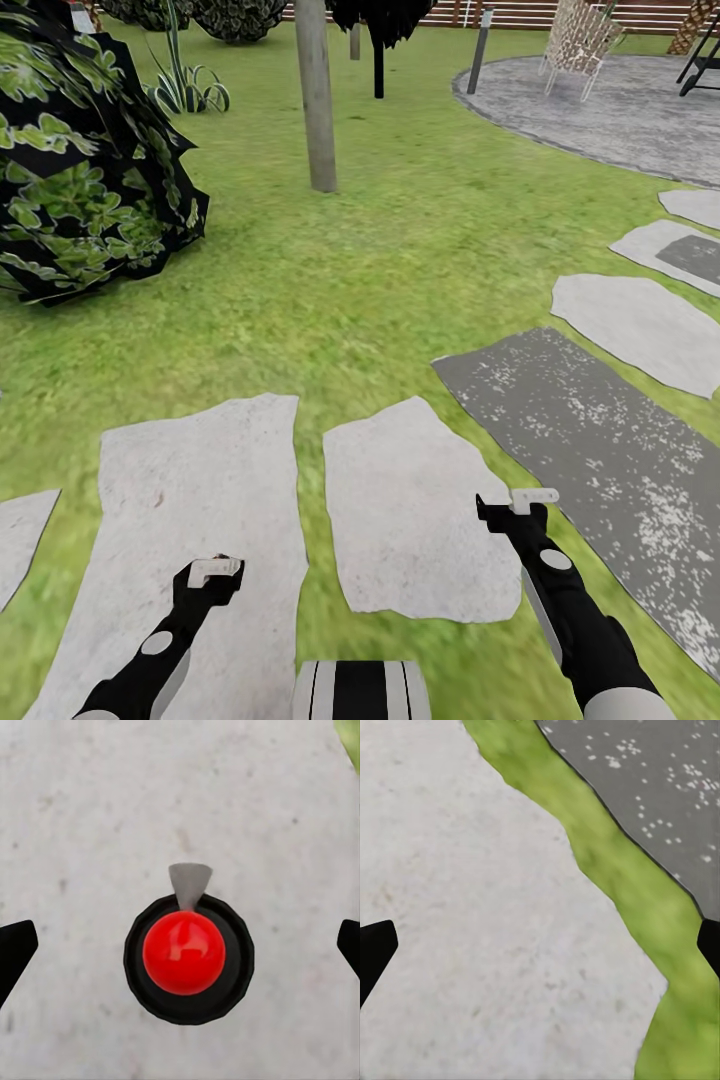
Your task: In the garden, pick up the pesticide atomizer on the floor and spray pesticide onto both trees until each tree trunk is fully covered.
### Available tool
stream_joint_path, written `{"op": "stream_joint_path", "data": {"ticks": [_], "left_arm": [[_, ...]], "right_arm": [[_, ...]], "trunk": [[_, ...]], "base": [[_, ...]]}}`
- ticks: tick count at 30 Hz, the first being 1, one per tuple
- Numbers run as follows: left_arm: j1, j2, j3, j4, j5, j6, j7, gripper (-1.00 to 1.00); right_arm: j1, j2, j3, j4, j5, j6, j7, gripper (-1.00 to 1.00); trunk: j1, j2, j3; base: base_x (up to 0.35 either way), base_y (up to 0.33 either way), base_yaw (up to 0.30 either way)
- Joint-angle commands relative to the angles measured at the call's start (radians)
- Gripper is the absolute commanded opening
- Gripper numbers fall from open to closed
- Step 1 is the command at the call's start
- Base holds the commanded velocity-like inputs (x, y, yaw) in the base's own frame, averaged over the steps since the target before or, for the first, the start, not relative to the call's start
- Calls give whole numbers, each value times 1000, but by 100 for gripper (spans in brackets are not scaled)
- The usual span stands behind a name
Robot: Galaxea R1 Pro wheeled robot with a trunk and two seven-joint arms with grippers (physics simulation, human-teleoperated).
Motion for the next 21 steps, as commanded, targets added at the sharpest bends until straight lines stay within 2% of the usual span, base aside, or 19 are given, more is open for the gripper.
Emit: {"op": "stream_joint_path", "data": {"ticks": [1, 3, 7, 16, 21], "left_arm": [[0, 0, 0, 0, 0, 0, 0, 100], [0, 0, 0, 0, 0, 1, 0, 100], [0, 0, 0, 0, 0, 1, 0, 100], [0, 0, 0, 0, 0, 0, 0, 100], [0, 0, 0, 0, 1, -1, 0, 100]], "right_arm": [[0, 0, 0, 0, 0, 0, 0, 100], [-1, 0, 0, 0, 0, 0, 0, 100], [-1, 0, 0, 0, 0, 0, 0, 100], [0, 0, 0, 0, 0, 0, 0, 100], [-1, 0, 0, 0, 0, 0, 0, 100]], "trunk": [[0, 0, 0], [0, 0, 0], [2, -1, -17], [2, -1, -20], [3, -2, -31]], "base": [[1, 1, 0], [0, 0, 0], [0, 0, 0], [0, 0, 0], [0, 0, 0]]}}
